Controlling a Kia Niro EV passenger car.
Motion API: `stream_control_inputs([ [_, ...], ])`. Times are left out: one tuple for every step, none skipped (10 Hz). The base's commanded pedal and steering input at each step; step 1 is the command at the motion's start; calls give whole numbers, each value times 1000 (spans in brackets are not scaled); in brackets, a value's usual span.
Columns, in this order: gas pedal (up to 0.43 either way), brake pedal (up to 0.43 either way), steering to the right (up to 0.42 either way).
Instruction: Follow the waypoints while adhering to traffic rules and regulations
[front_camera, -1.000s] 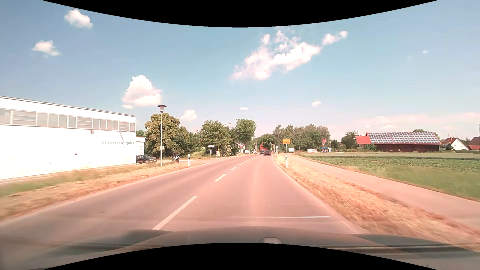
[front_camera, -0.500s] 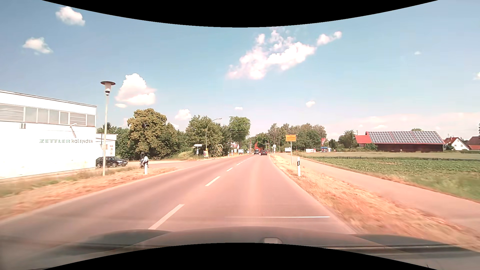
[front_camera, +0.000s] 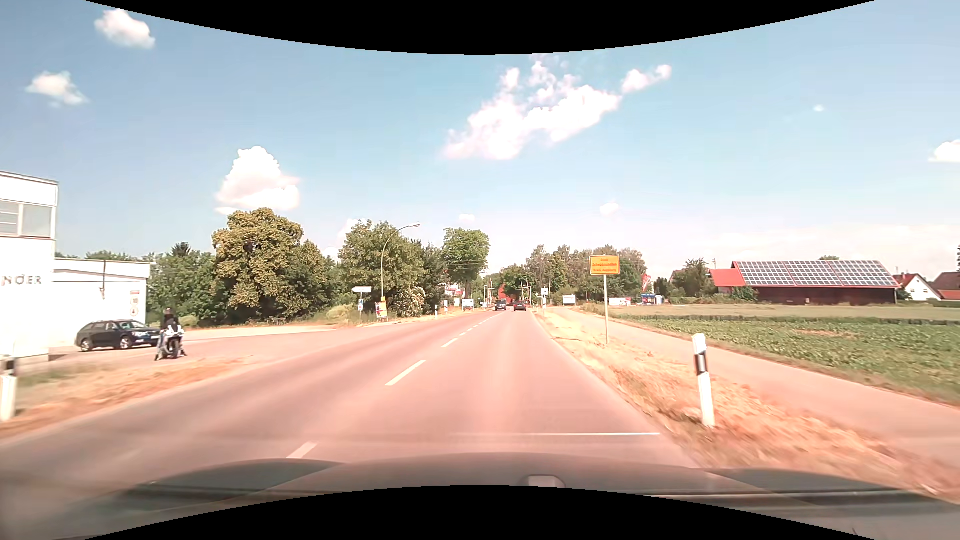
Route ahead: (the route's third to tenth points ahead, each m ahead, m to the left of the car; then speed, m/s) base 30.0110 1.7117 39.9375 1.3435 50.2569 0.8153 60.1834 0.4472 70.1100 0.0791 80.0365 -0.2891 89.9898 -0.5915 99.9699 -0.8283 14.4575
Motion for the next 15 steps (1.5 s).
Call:
stream_control_inputs([
  [157,0,10],
  [157,0,10],
  [150,0,10],
  [138,0,10],
  [138,0,10],
  [130,0,10],
  [130,0,9],
  [130,0,9],
  [130,0,8],
  [118,0,7],
  [118,0,7],
  [118,0,6],
  [118,0,6],
  [118,0,5],
  [118,0,4],
])
